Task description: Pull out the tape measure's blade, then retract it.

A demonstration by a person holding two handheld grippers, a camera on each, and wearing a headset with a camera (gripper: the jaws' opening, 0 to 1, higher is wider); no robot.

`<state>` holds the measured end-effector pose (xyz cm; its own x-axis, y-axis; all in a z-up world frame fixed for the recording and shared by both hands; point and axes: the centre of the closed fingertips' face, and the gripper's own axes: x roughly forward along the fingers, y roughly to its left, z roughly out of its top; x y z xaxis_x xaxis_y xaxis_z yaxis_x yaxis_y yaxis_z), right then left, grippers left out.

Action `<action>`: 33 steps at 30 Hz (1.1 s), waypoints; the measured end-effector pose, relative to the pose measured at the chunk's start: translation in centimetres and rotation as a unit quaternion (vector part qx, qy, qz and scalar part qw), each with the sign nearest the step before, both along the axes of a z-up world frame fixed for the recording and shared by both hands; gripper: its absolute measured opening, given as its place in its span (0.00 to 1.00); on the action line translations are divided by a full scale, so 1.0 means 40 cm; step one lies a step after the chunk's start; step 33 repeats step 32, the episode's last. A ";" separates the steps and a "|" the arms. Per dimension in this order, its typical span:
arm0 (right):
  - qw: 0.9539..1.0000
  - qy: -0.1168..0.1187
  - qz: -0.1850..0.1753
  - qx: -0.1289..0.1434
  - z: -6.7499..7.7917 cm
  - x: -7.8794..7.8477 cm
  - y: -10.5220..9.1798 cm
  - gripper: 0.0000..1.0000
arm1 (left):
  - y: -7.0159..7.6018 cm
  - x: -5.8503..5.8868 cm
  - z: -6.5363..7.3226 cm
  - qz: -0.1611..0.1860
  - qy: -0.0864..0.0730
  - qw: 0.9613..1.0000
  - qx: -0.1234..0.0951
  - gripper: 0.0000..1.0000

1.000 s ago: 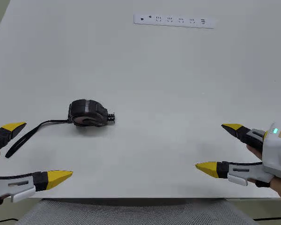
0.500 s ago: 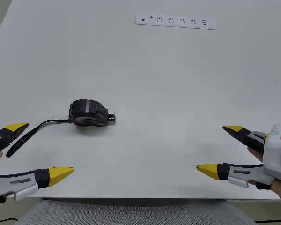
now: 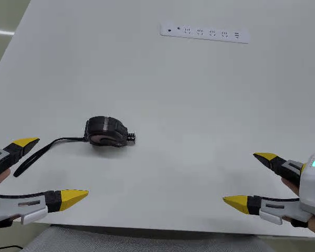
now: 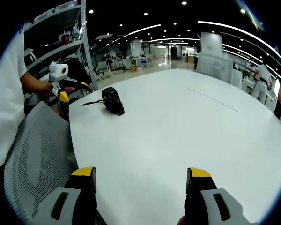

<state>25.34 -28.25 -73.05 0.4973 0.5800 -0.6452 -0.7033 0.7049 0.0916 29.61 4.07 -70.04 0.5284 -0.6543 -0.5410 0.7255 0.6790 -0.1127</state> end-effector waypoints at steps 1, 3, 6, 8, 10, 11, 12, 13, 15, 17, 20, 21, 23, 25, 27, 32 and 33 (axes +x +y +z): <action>1.000 0.000 0.001 0.001 0.001 0.001 0.001 0.77 | 0.000 0.001 0.001 0.002 -0.001 1.000 0.000 0.93; 1.000 -0.001 0.003 0.000 0.002 0.001 0.001 0.77 | -0.001 0.001 0.002 0.004 -0.002 1.000 -0.003 0.93; 1.000 -0.002 0.005 -0.001 0.002 0.002 0.000 0.77 | 0.000 0.000 0.003 0.007 -0.003 1.000 -0.004 0.93; 1.000 -0.002 0.006 -0.002 0.002 0.002 0.001 0.77 | 0.000 -0.001 0.004 0.008 -0.004 1.000 -0.006 0.93; 1.000 -0.001 0.008 -0.002 0.003 0.001 0.004 0.77 | 0.000 -0.002 0.004 0.009 -0.004 1.000 -0.006 0.92; 1.000 -0.002 0.009 -0.003 0.003 0.001 0.005 0.77 | 0.002 -0.002 0.006 0.010 -0.006 1.000 -0.006 0.92; 1.000 -0.001 0.009 -0.003 0.003 0.001 0.007 0.77 | 0.002 -0.003 0.006 0.011 -0.005 1.000 -0.008 0.92; 1.000 -0.002 0.009 -0.002 0.004 0.002 0.009 0.77 | 0.002 -0.004 0.005 0.011 -0.004 1.000 -0.009 0.92; 1.000 -0.002 0.010 -0.002 0.004 0.003 0.008 0.77 | 0.005 -0.004 0.004 0.013 -0.007 1.000 -0.006 0.90; 1.000 -0.003 0.009 -0.002 0.006 0.005 0.010 0.77 | 0.004 -0.007 0.003 0.011 -0.005 1.000 -0.006 0.86; 1.000 -0.004 0.007 -0.001 0.008 0.006 0.010 0.77 | -0.001 -0.009 -0.001 0.005 -0.002 1.000 -0.004 0.86; 1.000 -0.005 0.007 -0.001 0.009 0.005 0.010 0.77 | -0.005 -0.010 0.000 0.004 0.002 1.000 -0.011 0.87; 1.000 -0.004 0.007 -0.001 0.009 0.004 0.011 0.77 | -0.006 -0.008 0.001 0.003 0.001 1.000 -0.010 0.89; 1.000 -0.004 0.007 -0.001 0.008 0.003 0.010 0.77 | -0.006 -0.006 0.003 0.003 0.000 1.000 -0.009 0.88; 1.000 -0.004 0.006 -0.001 0.008 0.002 0.009 0.77 | -0.005 -0.003 0.005 0.005 -0.001 1.000 -0.011 0.88; 1.000 -0.002 0.006 0.000 0.007 0.000 0.010 0.77 | -0.006 -0.003 0.005 0.001 0.001 1.000 -0.011 0.87; 1.000 -0.002 0.006 0.000 0.007 0.000 0.010 0.77 | -0.006 -0.003 0.005 0.001 0.001 1.000 -0.011 0.87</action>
